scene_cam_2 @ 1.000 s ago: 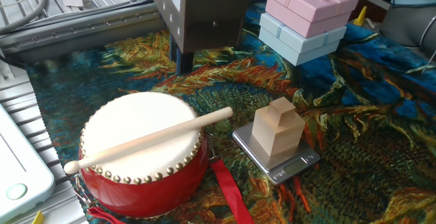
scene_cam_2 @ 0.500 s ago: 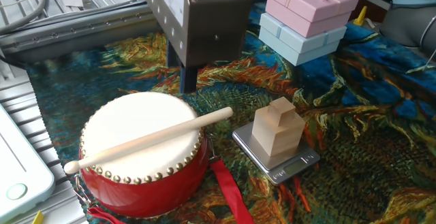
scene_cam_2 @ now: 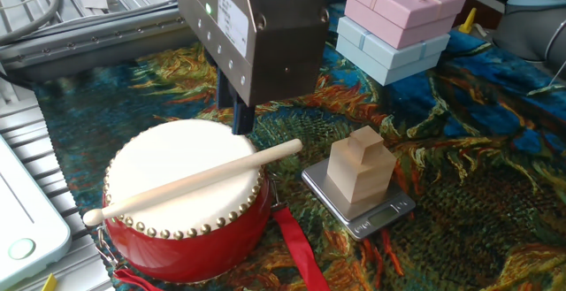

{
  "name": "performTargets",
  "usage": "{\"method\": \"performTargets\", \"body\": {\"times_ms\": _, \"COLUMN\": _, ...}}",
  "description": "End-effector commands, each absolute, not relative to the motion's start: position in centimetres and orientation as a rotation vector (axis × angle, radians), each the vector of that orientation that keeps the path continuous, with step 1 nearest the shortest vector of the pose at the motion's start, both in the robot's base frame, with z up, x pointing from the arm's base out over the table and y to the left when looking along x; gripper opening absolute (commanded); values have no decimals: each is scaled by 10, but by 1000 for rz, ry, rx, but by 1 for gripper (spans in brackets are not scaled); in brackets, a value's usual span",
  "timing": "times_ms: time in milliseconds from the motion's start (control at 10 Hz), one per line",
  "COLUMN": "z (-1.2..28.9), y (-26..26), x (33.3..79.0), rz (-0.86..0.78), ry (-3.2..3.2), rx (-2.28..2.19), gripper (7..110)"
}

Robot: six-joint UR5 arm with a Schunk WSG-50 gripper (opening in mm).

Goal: Play the drum

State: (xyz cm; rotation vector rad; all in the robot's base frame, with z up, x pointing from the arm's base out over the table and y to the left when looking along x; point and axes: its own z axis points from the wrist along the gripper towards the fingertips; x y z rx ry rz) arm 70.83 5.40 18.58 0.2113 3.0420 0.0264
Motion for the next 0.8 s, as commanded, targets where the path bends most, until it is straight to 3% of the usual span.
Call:
{"method": "performTargets", "body": {"times_ms": 0, "z": 179, "y": 50, "x": 702, "rz": 25, "ry": 3051, "rx": 221, "gripper": 22}}
{"method": "performTargets", "body": {"times_ms": 700, "z": 167, "y": 41, "x": 691, "rz": -32, "ry": 3058, "rx": 231, "gripper": 22}}
